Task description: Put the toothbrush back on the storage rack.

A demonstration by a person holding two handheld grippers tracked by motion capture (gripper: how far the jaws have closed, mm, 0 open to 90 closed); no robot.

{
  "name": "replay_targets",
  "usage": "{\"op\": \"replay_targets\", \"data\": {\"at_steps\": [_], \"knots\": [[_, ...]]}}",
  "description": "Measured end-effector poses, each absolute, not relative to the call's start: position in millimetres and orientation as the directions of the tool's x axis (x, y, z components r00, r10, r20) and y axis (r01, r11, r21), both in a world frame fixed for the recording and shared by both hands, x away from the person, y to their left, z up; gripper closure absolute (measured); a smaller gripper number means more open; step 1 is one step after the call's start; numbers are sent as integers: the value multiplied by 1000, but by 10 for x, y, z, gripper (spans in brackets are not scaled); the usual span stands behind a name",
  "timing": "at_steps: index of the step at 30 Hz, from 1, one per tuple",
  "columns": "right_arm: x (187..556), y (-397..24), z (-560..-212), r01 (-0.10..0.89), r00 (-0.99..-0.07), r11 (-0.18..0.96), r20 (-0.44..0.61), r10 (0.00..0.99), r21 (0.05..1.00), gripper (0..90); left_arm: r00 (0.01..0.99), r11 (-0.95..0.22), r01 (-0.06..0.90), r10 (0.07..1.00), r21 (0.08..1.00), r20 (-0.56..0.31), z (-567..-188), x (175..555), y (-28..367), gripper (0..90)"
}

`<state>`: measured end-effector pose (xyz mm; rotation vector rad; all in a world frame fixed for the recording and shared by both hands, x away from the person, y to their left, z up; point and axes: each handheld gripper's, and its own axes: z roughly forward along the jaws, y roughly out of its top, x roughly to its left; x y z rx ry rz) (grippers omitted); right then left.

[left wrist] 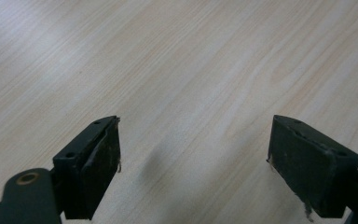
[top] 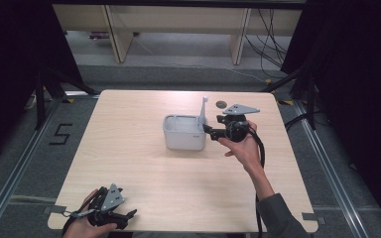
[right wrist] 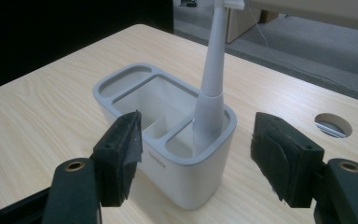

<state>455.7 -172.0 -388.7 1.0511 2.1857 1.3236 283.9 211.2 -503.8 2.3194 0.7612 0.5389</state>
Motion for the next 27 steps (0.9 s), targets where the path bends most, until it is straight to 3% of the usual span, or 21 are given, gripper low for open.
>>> {"op": "replay_targets", "data": {"at_steps": [12, 27], "knots": [[4406, -1743, -3953, 368, -682, 284, 49, 730, 885, 331, 750, -636, 380, 637, 672, 178, -5038, 2839, 2112, 163], [4267, -1789, -4084, 393, -689, 277, 81, 721, 877, 325, 751, -633, 379, 637, 675, 176, -5036, 2837, 2110, 163]]}}
